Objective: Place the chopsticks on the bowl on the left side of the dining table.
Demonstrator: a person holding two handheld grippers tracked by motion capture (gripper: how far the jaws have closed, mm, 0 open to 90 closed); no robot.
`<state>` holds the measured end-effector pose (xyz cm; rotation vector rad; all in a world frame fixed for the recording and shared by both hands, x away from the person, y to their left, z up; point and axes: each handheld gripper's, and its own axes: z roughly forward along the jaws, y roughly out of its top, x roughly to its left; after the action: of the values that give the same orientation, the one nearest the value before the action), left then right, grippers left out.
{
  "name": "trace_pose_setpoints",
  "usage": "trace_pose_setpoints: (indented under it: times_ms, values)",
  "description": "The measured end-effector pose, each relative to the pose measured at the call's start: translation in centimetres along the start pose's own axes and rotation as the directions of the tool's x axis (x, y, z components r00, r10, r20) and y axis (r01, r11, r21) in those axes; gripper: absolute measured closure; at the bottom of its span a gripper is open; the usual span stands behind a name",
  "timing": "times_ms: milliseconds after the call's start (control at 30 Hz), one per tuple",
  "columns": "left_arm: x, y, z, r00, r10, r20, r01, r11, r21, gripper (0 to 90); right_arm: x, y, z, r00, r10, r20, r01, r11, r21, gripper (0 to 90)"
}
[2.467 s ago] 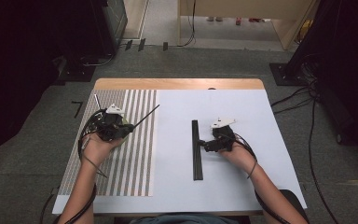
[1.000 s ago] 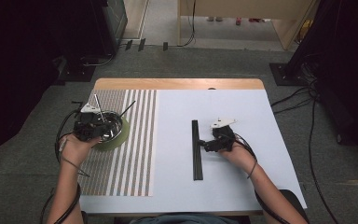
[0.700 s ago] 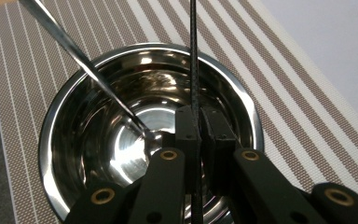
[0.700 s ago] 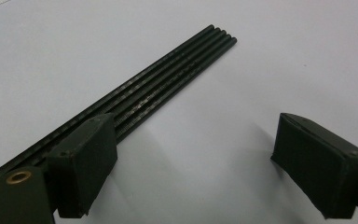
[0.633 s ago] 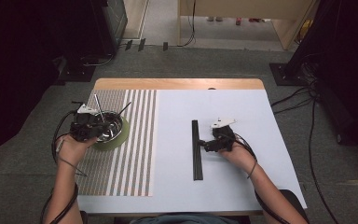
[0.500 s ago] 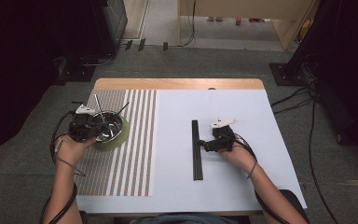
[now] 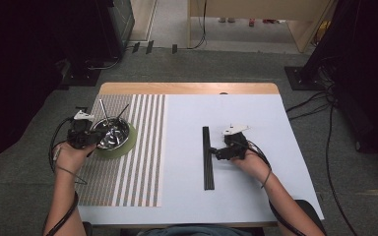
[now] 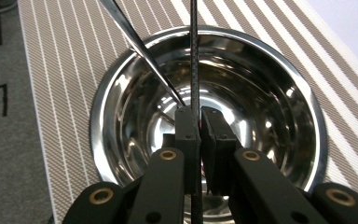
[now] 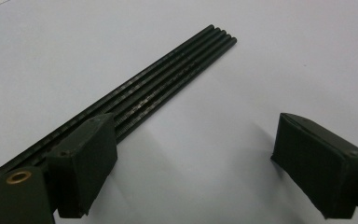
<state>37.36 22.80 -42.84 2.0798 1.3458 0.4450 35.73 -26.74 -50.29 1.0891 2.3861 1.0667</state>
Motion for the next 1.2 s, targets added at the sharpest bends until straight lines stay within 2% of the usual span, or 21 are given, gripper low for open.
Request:
trace_pose_setpoints:
  times_ms: [167, 367, 567, 667, 833, 1200]
  values:
    - [0.4, 0.1, 0.1, 0.9999, 0.003, -0.016, -0.003, 1.0, -0.004, 86.5, 0.0, 0.0, 0.0, 1.0, 0.001, 0.0, -0.001, 1.0, 0.0, 13.4]
    - [0.7, 0.0, 0.2, 0.9998, -0.014, -0.012, 0.014, 0.9999, -0.001, 84.3, 0.0, 0.0, 0.0, 1.0, 0.0, 0.0, 0.0, 1.0, 0.0, 13.4]
    - [0.7, 0.1, -0.1, 0.9996, -0.026, 0.001, 0.026, 0.9993, -0.027, 79.5, 0.0, 0.0, 0.0, 1.0, 0.0, 0.0, 0.0, 1.0, 0.0, 13.4]
    - [0.4, 0.5, -0.5, 0.9993, -0.035, 0.009, 0.036, 0.9987, -0.037, 74.5, 0.0, 0.0, 0.0, 1.0, 0.0, 0.0, 0.0, 1.0, 0.0, 13.4]
    - [-0.4, 1.1, -0.8, 0.9995, -0.028, 0.017, 0.028, 0.9989, -0.038, 67.7, 0.0, 0.0, 0.0, 1.0, 0.0, 0.0, 0.0, 1.0, 0.0, 13.4]
    - [-2.5, 2.2, -0.9, 0.9981, -0.008, 0.062, 0.01, 0.9991, -0.042, 62.3, 0.0, 0.0, 0.0, 1.0, 0.0, 0.0, 0.0, 1.0, 0.001, 13.4]
